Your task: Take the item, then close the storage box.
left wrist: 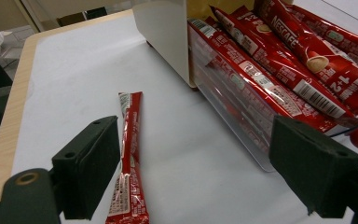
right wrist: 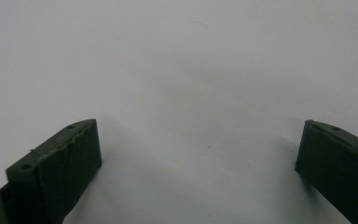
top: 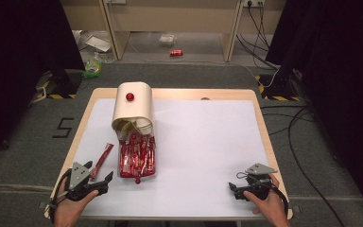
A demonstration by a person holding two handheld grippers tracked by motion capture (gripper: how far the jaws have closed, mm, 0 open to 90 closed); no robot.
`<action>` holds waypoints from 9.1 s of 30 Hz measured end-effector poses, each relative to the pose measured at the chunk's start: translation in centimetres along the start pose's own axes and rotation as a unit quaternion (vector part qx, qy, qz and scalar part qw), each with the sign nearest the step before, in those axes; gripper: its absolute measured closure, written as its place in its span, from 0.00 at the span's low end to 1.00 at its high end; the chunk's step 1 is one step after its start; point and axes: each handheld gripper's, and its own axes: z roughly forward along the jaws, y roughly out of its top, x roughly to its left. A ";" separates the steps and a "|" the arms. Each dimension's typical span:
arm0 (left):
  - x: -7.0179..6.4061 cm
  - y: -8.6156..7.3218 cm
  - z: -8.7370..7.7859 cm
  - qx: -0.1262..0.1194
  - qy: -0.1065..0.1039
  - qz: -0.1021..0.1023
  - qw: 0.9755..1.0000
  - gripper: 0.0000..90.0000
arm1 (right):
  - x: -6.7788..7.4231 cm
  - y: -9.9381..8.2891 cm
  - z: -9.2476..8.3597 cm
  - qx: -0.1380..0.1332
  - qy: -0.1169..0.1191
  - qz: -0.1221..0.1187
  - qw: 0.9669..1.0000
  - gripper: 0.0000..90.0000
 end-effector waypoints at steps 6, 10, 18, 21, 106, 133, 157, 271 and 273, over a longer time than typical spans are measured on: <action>-0.3 -0.2 -0.3 -0.002 -0.006 -0.002 1.000 0.18 | 0.0 0.0 0.0 0.000 0.000 0.000 1.000 0.00; -0.5 -0.2 -0.5 0.000 -0.011 0.004 1.000 0.18 | 0.0 0.0 0.0 0.000 0.000 0.000 1.000 0.00; -1.1 -0.4 -0.6 0.001 -0.015 0.010 1.000 0.18 | 0.0 0.0 0.0 0.000 0.000 0.000 1.000 0.00; -1.3 -0.4 -0.6 0.000 -0.017 0.011 1.000 0.18 | 0.0 0.0 0.0 0.000 0.000 0.000 1.000 0.00; -5.1 -0.3 3.0 0.002 -0.056 0.072 0.996 0.27 | -0.1 0.0 0.0 0.000 0.002 -0.003 1.000 0.00; -4.9 0.2 3.4 -0.007 -0.050 0.059 0.997 0.27 | -0.1 0.1 0.0 0.000 0.002 -0.004 1.000 0.00; -4.7 0.8 3.9 -0.017 -0.043 0.047 0.998 0.24 | -0.1 0.1 0.0 0.001 0.002 -0.003 1.000 0.00; -0.9 4.1 8.6 -0.034 0.023 -0.011 0.999 0.14 | -0.1 0.1 0.1 0.001 0.002 -0.004 1.000 0.00; -0.9 4.1 8.7 -0.034 0.024 -0.012 0.999 0.14 | -0.1 0.1 0.1 0.001 0.002 -0.004 1.000 0.00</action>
